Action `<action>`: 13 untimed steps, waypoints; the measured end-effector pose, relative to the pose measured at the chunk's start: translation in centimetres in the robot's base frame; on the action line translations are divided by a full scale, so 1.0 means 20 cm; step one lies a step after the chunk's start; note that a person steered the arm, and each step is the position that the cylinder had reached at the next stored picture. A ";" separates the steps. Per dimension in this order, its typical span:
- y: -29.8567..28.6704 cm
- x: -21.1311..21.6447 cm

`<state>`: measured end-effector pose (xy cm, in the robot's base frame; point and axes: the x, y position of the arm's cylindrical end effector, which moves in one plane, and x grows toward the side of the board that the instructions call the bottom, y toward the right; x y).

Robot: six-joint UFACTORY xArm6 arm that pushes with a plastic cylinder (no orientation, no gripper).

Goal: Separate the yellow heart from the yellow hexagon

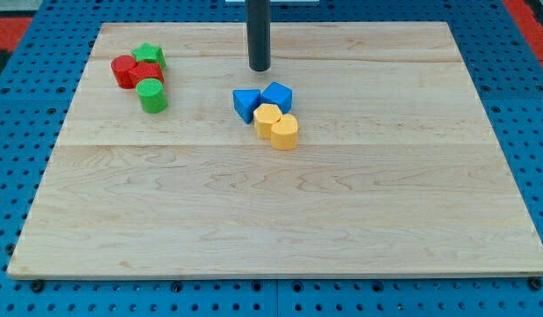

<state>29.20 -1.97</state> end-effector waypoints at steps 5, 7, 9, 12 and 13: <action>0.86 0.66; 0.04 0.91; 0.21 0.68; 0.66 0.68; 0.76 0.59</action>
<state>40.95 13.25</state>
